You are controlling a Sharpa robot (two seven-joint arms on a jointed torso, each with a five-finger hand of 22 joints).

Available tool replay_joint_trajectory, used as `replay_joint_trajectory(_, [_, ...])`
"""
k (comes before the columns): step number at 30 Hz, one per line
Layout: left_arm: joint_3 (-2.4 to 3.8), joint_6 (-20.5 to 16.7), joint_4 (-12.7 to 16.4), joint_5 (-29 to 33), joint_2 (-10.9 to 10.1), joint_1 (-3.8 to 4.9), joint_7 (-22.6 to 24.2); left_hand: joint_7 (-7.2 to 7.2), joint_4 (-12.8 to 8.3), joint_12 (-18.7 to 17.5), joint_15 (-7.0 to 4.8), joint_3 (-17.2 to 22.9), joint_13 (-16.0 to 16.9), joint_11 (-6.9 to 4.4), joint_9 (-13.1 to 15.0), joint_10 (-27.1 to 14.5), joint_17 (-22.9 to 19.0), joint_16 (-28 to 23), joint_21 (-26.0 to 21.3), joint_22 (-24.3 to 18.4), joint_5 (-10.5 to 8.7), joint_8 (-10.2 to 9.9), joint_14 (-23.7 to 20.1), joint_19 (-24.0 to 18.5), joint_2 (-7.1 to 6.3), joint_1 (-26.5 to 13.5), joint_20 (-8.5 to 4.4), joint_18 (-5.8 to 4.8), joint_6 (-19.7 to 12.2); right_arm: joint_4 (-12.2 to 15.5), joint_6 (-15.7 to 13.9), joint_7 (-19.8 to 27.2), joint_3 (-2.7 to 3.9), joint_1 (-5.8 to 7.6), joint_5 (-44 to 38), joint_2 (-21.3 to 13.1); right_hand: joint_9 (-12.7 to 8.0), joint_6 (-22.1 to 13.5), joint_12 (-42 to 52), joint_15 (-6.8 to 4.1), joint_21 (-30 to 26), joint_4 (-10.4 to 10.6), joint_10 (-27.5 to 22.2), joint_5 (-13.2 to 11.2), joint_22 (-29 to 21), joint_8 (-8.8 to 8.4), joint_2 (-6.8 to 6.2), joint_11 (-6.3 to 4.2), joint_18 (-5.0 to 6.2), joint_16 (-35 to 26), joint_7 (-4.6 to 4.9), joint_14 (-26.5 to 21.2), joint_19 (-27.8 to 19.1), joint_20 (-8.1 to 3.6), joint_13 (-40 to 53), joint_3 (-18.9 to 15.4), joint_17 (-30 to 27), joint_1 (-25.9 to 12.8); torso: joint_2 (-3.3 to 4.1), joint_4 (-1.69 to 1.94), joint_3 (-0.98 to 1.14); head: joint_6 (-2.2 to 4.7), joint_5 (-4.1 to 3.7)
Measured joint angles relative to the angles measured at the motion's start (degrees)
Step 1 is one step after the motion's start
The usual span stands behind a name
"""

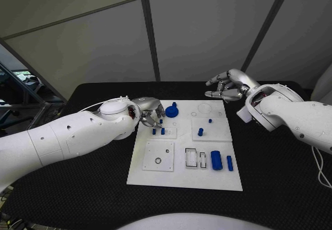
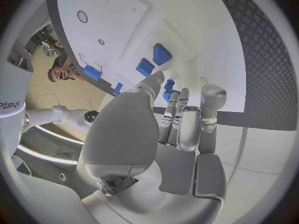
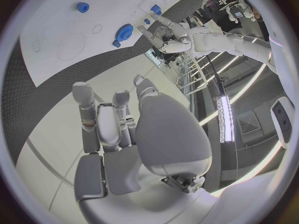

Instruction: Assemble the parts on the task board

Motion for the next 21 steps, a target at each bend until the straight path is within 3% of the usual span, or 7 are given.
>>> replay_joint_trajectory(5, [0.67,-3.1,0.6,1.1,-1.1,-0.01,1.2,1.03,1.4,0.9,0.0,-2.2,-0.2,0.28,0.1,-1.0,-0.2,0.0,-3.7,-2.5,0.0,0.6,0.0,-0.7,1.02,1.0,0.11,-0.02,1.1,-0.1,0.0,0.0,0.0,0.0,0.0,-0.4,0.0,2.2,-10.2,-0.58,-1.4,0.8,-1.7,0.0,-1.3,0.74,-0.46,-0.28,0.0,-3.0,-0.45,-0.6,-0.4,-0.41,-9.1,1.8,-3.0,2.0,-0.05,0.0,0.0,0.26,-0.07])
replay_joint_trajectory(8, [1.19,-4.8,1.3,2.3,-2.1,0.0,2.2,1.33,1.5,2.0,0.0,-2.0,-0.2,-0.2,0.3,-0.1,-0.2,0.0,-4.6,-3.0,0.0,1.1,0.0,-0.7,1.97,2.0,0.11,-0.03,2.6,-0.1,0.3,-0.1,0.0,0.0,-0.4,-0.9,0.0,4.6,-15.5,-0.73,-1.4,0.4,-1.9,-1.3,-1.3,1.11,-0.47,-0.48,0.0,-5.1,-0.61,-0.7,-0.4,-0.41,-13.7,4.1,-5.3,4.1,-0.06,0.0,0.0,0.46,-0.15])
replay_joint_trajectory(14, [2.02,-7.2,2.6,8.7,-5.0,0.01,4.8,2.41,1.8,4.5,-0.54,-0.8,0.2,-0.99,0.3,2.8,-6.6,-2.4,-14.2,-8.8,0.0,1.9,-3.0,-4.9,2.39,2.4,-0.51,-0.01,4.7,1.1,1.9,-0.8,-0.46,0.0,-4.0,-2.4,0.1,9.3,-24.6,-1.04,0.7,-0.7,-1.0,-2.9,1.7,1.11,-1.46,-0.56,0.0,-4.1,-1.12,0.0,1.7,-1.0,-21.7,8.9,-4.1,6.2,-0.07,0.03,-0.04,1.03,-0.74])
replay_joint_trajectory(15, [2.08,-7.5,2.9,10.8,-5.7,0.02,5.4,2.46,1.9,5.2,-0.66,-0.2,0.2,-1.27,0.2,3.1,-21.6,-10.1,-16.5,-10.1,0.0,1.9,-9.6,-6.3,2.38,2.4,-0.58,-0.01,5.0,1.6,2.4,-1.1,-0.52,-0.05,-5.1,-2.7,0.1,9.9,-26.0,-1.03,1.1,-0.9,-1.0,-3.2,2.2,1.11,-1.46,-0.56,0.0,-3.8,-1.19,0.0,2.1,-1.0,-22.9,9.5,-3.8,6.2,-0.07,0.03,-0.04,1.12,-0.91])
replay_joint_trajectory(16, [2.14,-7.9,3.2,14.0,-6.6,0.02,6.4,2.55,1.9,5.7,-0.75,0.0,0.3,-1.16,0.2,3.3,-30.1,-15.4,-17.6,-10.7,0.0,1.9,-13.5,-6.9,2.37,2.4,-0.68,-0.02,5.4,2.3,3.0,-1.4,-0.58,-0.22,-6.9,-3.0,0.1,10.7,-28.1,-1.03,1.5,-1.0,-0.8,-3.8,2.6,1.11,-1.5,-0.52,0.0,-3.8,-1.25,0.0,2.1,-1.0,-24.6,10.5,-3.6,6.3,-0.07,0.03,-0.04,1.22,-1.14])
replay_joint_trajectory(18, [2.2,-8.5,3.7,19.5,-7.8,0.02,8.1,2.82,1.9,6.9,-0.85,0.7,0.6,-1.28,0.2,3.9,-37.3,-22.0,-19.5,-11.8,0.0,2.4,-16.4,-8.1,2.01,2.8,-0.73,0.0,6.4,3.2,4.1,-2.1,-0.74,-0.63,-10.0,-3.4,0.1,11.5,-31.0,-1.02,1.9,-1.3,0.3,-4.8,3.2,0.6,-1.92,-0.57,-0.01,-3.3,-1.55,0.0,2.3,-0.8,-27.2,11.8,-3.2,6.4,-0.04,0.03,-0.04,1.48,-1.77])
replay_joint_trajectory(21, [2.24,-9.5,4.3,30.1,-9.4,0.02,11.6,2.93,1.8,8.2,-1.05,1.5,1.0,-1.34,0.2,5.1,-39.8,-25.1,-20.7,-12.5,0.0,2.6,-16.8,-8.5,2.01,2.8,-0.82,0.0,7.0,4.2,5.8,-3.4,-1.15,-1.25,-15.5,-3.7,0.0,12.2,-34.9,-1.0,1.9,-1.6,0.7,-6.3,3.6,-0.79,-3.01,-0.75,-0.01,-3.2,-1.83,0.0,2.3,-0.8,-30.8,13.8,-2.9,5.3,0.04,-0.07,-0.01,1.79,-2.32])
